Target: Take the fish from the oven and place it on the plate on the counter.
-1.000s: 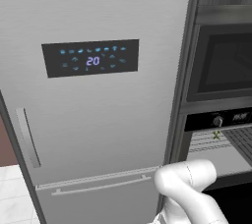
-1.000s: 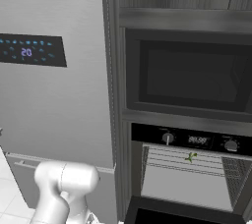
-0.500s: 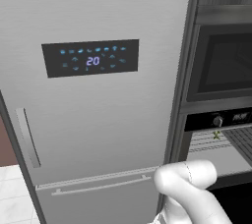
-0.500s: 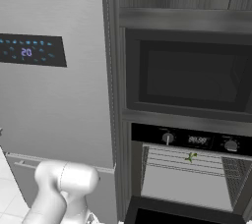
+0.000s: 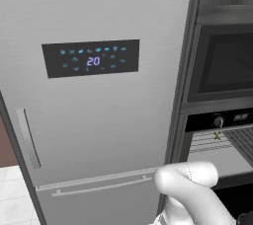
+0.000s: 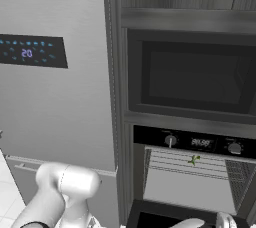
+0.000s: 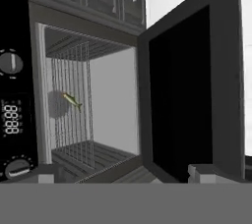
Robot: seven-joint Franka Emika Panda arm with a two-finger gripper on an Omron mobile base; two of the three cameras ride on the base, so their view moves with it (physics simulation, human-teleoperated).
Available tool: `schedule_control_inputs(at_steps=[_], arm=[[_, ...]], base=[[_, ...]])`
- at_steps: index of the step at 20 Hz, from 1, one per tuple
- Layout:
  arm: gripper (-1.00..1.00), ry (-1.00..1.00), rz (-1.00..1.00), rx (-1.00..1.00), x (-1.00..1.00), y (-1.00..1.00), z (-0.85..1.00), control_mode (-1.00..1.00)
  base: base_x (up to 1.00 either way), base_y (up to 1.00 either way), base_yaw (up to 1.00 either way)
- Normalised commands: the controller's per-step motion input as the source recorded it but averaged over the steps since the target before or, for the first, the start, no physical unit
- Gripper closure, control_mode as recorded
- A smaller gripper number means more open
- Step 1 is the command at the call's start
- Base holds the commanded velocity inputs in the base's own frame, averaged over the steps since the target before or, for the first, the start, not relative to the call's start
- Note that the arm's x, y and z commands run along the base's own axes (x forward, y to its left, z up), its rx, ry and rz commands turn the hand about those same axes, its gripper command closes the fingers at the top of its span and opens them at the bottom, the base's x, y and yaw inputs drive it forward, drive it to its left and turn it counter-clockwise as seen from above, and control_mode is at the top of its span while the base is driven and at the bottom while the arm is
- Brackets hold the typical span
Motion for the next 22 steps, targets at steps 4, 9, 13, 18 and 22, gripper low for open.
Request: schedule_control_inputs(at_steps=[4, 9, 13, 18, 22], arm=[[-1.00, -0.02, 0.00, 0.02, 0.02, 0.00, 0.54, -1.00], [-1.00, 0.00, -0.02, 0.00, 0.68, 0.11, -0.14, -1.00], [-1.00, -0.01, 0.00, 0.00, 0.93, 0.23, -0.41, -1.00], [-1.00, -0.01, 0.00, 0.02, 0.52, 0.10, -0.48, -1.00], [-1.00, -0.04, 0.00, 0.08, 0.35, 0.03, -0.69, -1.00]], base=[[0.00, 0.00, 0.00], [0.00, 0.00, 0.00], [0.00, 0.00, 0.00], [0.00, 0.00, 0.00], [0.00, 0.00, 0.00]])
